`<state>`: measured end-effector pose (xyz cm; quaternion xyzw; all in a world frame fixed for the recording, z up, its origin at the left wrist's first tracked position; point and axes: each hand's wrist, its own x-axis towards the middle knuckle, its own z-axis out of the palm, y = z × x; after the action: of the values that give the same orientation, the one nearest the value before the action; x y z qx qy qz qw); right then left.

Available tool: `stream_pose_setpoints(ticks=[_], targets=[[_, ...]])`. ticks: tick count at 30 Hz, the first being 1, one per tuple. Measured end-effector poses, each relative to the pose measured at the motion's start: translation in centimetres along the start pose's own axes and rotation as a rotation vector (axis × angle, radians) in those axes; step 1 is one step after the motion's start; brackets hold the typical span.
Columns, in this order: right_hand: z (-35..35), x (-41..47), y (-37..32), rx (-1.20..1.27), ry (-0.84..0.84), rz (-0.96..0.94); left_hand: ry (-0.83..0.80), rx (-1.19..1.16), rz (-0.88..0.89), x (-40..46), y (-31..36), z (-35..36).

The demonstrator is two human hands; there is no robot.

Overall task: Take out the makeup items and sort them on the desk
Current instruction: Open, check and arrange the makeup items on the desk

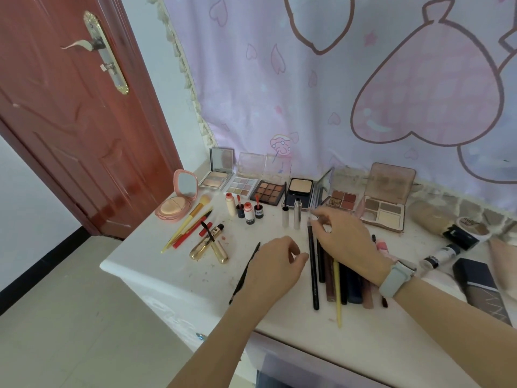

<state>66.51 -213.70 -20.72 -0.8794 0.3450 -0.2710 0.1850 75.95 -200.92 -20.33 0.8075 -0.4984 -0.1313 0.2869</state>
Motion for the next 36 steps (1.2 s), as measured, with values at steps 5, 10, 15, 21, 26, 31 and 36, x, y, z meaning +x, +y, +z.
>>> stream_pose_setpoints(ticks=[5, 10, 15, 21, 26, 31, 36], targets=[[-1.4, -1.6, 0.7, -0.018, -0.007, -0.020, -0.108, 0.143, -0.043, -1.5, 1.3, 0.7], [-2.0, -3.3, 1.4, -0.046, -0.077, -0.104, -0.196, 0.235, -0.082, -1.6, 1.8, 0.6], [-2.1, -4.0, 1.5, -0.064, -0.149, -0.161, -0.136, 0.403, -0.078, -1.8, 2.1, 0.7], [-2.4, -4.1, 1.3, -0.010, -0.121, -0.147, -0.073, 0.349, -0.114, -2.6, 0.3, 0.1], [-2.7, -3.7, 0.7, 0.162, -0.027, -0.010, -0.006, 0.260, -0.062, -4.2, -1.5, -1.2], [-3.7, -2.6, -0.7, 0.651, -0.068, 0.307, 0.014, 0.170, 0.073, -6.1, -3.0, -2.6], [-5.2, -3.1, -2.9, 0.994, -0.127, 0.329, 0.093, 0.172, 0.086, -7.5, -3.4, -3.3]])
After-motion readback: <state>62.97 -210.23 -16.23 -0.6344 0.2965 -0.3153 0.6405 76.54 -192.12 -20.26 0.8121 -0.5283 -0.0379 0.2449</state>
